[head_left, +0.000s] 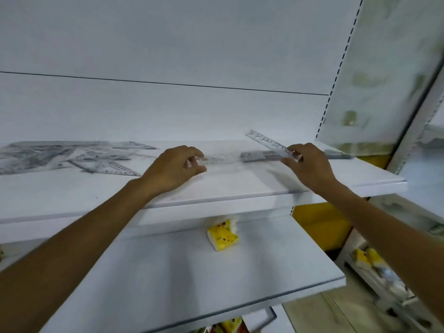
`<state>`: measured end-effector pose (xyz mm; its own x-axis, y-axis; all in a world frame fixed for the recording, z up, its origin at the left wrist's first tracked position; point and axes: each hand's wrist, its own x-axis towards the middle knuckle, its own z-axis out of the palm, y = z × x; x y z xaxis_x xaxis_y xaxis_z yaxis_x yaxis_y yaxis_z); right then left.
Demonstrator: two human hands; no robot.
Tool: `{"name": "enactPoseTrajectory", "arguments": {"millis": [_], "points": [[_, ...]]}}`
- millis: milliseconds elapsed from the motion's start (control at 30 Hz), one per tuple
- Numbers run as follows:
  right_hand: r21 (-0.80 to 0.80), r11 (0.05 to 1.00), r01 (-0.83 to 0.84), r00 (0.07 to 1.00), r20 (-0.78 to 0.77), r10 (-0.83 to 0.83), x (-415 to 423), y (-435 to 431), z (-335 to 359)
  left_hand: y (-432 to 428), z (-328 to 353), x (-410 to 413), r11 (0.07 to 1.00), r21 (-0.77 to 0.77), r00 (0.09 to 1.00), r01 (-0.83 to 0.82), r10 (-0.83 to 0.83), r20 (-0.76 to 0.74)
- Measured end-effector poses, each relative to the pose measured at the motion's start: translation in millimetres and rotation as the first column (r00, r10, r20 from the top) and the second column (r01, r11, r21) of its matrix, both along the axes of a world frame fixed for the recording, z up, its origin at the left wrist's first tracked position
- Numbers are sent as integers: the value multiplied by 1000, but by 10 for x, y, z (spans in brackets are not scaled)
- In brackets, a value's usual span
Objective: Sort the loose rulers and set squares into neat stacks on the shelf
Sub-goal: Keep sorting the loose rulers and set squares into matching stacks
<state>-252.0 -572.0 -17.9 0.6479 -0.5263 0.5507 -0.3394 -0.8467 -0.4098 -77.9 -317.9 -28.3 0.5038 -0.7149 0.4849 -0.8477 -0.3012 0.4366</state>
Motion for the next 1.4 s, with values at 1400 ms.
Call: {"name": "enactPoseTrajectory", "arguments": {"millis": [1400], "points": [[41,886,-462,875,-138,463,857,-1311,106,-855,-38,-73,970,-59,972,-237,236,-12]]}}
